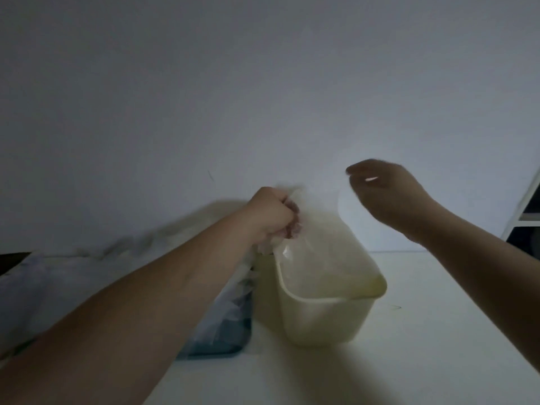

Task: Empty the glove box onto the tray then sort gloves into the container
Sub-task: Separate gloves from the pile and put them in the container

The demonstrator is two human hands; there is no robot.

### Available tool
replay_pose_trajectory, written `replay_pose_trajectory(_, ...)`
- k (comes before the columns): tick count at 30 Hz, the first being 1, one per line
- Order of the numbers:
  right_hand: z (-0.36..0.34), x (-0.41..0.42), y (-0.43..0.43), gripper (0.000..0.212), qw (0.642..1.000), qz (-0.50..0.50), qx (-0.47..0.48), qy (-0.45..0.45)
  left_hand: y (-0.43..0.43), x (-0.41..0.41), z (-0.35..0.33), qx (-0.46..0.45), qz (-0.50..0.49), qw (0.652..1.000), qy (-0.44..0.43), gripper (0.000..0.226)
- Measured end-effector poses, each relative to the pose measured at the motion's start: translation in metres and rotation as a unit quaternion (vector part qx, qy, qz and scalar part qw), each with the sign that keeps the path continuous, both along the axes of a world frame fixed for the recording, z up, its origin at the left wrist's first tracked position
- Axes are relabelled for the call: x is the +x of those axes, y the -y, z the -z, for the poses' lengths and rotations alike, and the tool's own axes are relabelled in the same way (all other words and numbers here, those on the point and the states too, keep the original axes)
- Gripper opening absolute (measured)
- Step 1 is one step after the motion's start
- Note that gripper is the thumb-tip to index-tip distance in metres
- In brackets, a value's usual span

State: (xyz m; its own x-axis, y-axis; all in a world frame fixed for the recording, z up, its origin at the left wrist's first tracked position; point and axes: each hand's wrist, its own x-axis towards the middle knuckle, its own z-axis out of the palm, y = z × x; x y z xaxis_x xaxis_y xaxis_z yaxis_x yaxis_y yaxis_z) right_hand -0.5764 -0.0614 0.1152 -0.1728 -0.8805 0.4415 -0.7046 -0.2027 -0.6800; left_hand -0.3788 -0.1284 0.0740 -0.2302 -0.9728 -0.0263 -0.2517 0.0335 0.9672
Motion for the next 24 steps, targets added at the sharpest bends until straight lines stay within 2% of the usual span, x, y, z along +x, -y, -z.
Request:
replay_pose_trajectory(3, 0.008, 0.031, -0.026, 0.033, 0.98, -0.112, 0.145, -0.081, 0.01, -0.007, 0.013, -0.018, -0.035, 0.998, 0.056, 0.017)
replay_pose_trajectory(5, 0.025, 0.052, -0.025, 0.046, 0.94, -0.126, 0.219, -0.231, 0.011, -0.005, 0.015, -0.035, -0.05, 0.996, 0.062, 0.023)
replay_pose_trajectory(7, 0.042, 0.069, -0.011, 0.059, 0.899, -0.127, 0.261, -0.327, 0.005, 0.005, 0.011, -0.071, -0.067, 0.993, 0.072, 0.034)
replay_pose_trajectory(9, 0.054, 0.078, 0.005, 0.065, 0.882, -0.128, 0.301, -0.341, -0.006, 0.02, 0.007, -0.115, -0.093, 0.986, 0.084, 0.036)
replay_pose_trajectory(11, 0.065, 0.083, 0.02, 0.063, 0.876, -0.143, 0.321, -0.33, -0.02, 0.043, 0.005, -0.145, -0.118, 0.979, 0.086, 0.033)
replay_pose_trajectory(13, 0.08, 0.083, 0.033, 0.059, 0.858, -0.153, 0.335, -0.357, -0.036, 0.069, 0.008, -0.155, -0.123, 0.975, 0.103, 0.028)
replay_pose_trajectory(16, 0.093, 0.078, 0.036, 0.056, 0.787, -0.158, 0.387, -0.453, -0.055, 0.108, 0.027, -0.158, -0.086, 0.954, 0.238, 0.023)
replay_pose_trajectory(18, 0.087, 0.081, 0.027, 0.055, 0.758, -0.16, 0.412, -0.481, -0.061, 0.132, 0.046, -0.152, -0.055, 0.923, 0.348, 0.033)
replay_pose_trajectory(21, 0.061, 0.09, 0.015, 0.054, 0.782, -0.149, 0.378, -0.472, -0.064, 0.156, 0.071, -0.139, -0.039, 0.888, 0.437, 0.053)
replay_pose_trajectory(24, 0.035, 0.1, 0.004, 0.047, 0.813, -0.115, 0.32, -0.472, -0.061, 0.169, 0.091, -0.135, -0.038, 0.877, 0.459, 0.053)
